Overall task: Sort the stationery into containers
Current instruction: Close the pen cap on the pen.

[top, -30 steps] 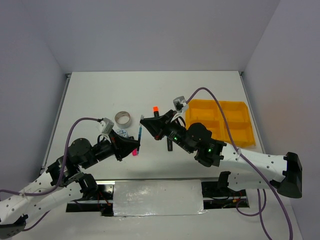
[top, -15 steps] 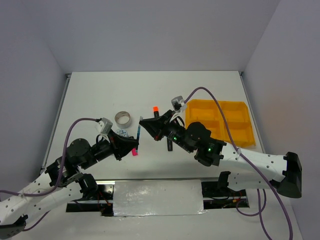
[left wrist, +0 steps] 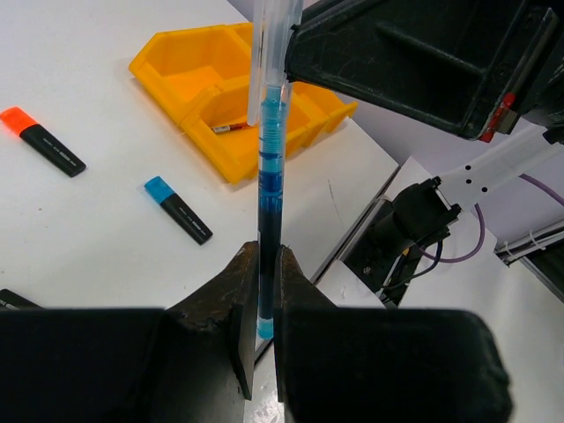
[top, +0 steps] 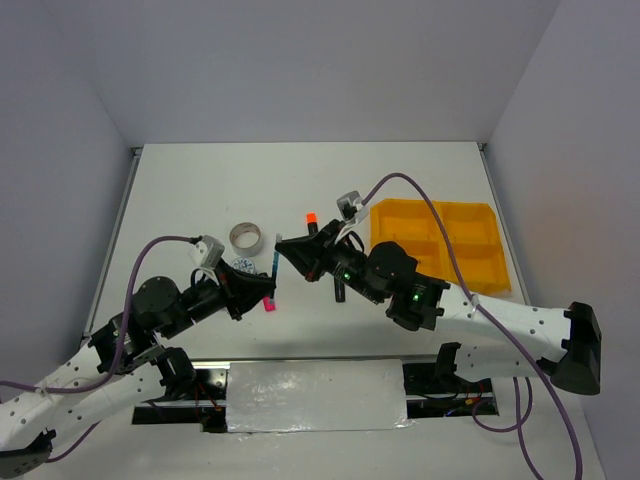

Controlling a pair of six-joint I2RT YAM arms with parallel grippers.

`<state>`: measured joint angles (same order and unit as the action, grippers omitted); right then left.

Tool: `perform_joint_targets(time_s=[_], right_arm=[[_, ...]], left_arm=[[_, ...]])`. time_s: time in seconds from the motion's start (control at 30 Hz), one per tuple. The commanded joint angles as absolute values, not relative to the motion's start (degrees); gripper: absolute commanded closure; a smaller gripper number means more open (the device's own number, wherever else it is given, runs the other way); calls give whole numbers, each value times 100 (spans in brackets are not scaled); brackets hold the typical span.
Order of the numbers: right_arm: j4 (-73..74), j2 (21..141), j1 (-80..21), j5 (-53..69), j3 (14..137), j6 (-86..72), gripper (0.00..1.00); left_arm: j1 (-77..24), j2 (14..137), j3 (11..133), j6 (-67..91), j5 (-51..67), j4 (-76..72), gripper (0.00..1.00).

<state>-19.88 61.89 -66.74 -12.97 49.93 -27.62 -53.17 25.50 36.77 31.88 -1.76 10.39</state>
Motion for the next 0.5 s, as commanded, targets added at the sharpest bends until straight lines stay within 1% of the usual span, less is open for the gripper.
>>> perform_joint_targets(time_s=[0.0, 0.2, 0.27, 0.47], right_arm=[[-1881, 6249, -6653, -1169, 5273, -2804, 100], [-1582, 6205, -6653, -1152, 5388, -2848, 100], [-1389, 6205, -6653, -1099, 5449, -2865, 100], [-1116, 6381, -6645, -888, 5493, -2909, 100]], left_arm=[[-5335, 2522, 3946, 3006, -202, 528, 95], [-5326, 2566, 3964, 2953, -308, 510, 96], [-5335, 2505, 3946, 2927, -527, 475, 95], [-5326, 2434, 3893, 2717, -501, -43, 96]])
